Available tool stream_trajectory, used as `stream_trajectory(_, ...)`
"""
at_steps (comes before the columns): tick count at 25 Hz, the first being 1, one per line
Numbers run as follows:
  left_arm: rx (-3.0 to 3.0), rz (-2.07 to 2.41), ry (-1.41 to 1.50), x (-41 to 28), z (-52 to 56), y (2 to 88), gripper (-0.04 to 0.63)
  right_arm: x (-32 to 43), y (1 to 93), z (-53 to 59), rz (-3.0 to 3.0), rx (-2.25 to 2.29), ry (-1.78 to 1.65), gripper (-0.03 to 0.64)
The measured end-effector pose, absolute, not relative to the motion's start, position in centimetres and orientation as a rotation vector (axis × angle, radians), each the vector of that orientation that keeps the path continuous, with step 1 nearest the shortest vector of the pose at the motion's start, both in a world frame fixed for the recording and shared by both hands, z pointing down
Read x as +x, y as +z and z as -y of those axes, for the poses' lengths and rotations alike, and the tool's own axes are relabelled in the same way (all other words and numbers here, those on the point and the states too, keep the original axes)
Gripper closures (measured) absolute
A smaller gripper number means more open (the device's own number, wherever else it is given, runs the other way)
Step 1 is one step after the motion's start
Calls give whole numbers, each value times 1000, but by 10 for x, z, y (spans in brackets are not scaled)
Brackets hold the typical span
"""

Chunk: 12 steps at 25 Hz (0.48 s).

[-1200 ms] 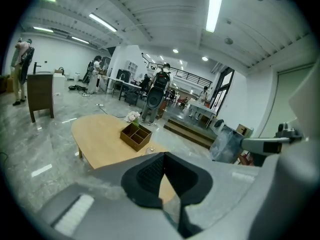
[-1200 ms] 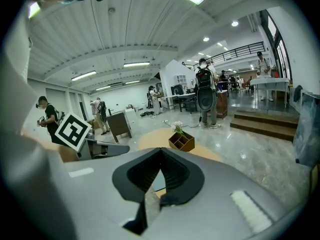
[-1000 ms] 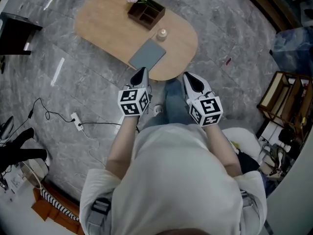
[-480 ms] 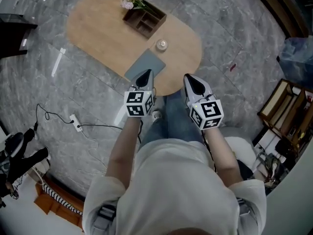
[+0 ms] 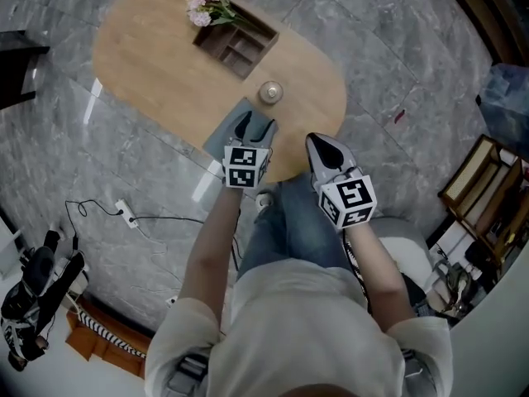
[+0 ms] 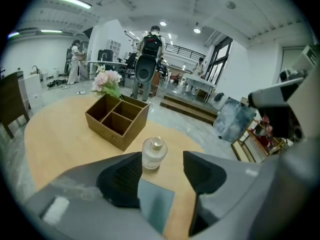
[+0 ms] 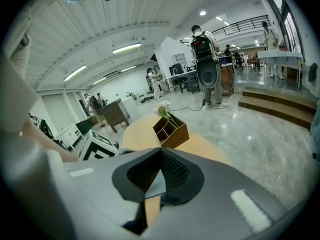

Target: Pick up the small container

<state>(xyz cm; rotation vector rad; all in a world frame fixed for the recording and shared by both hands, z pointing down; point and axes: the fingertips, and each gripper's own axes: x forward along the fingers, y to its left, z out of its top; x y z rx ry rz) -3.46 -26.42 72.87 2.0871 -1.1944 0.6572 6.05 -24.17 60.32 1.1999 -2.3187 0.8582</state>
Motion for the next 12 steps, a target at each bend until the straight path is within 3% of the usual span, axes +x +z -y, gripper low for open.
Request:
stream_trajectory(4,2108,1180,702,-26,283,761,291,59,627,252,2311,1144,883,617)
stream_trajectory(12,2105,1191,797,-11,303,817,247,64,665,270,2277,1115,956,617)
